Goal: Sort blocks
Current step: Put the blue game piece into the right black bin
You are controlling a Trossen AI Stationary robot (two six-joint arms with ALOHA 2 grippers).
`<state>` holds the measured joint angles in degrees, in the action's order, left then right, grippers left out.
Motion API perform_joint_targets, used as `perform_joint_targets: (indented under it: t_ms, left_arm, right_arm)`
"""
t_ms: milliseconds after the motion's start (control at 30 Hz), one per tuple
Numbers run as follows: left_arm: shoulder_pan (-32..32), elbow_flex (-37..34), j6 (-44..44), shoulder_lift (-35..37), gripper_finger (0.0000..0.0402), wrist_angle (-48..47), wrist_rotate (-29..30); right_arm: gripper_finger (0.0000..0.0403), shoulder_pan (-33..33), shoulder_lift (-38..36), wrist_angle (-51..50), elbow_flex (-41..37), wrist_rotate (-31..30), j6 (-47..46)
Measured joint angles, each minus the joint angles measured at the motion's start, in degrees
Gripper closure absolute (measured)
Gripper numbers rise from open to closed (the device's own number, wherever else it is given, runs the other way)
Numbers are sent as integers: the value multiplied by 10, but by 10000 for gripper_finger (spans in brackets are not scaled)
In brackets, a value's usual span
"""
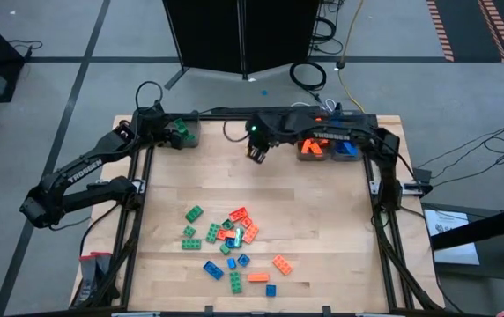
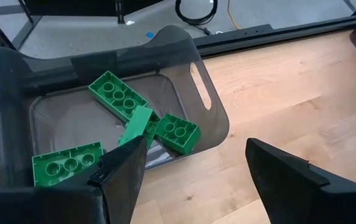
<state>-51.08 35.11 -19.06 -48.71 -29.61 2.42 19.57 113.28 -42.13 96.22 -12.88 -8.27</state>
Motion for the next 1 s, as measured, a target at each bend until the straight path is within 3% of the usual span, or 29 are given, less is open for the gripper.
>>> perform_joint_targets:
  t_ms: [400, 800, 1000]
  left_arm:
    - [0, 0, 1, 0, 125, -14, 0]
    - [0, 0, 1, 0, 125, -14, 0]
    - [0, 0, -1, 0, 125, -13, 6]
  right_arm:
    - [287, 101, -103, -31, -33, -7, 15]
    - [287, 189, -346, 73, -325, -21, -39]
    - [287, 241, -407, 81, -416, -63, -94]
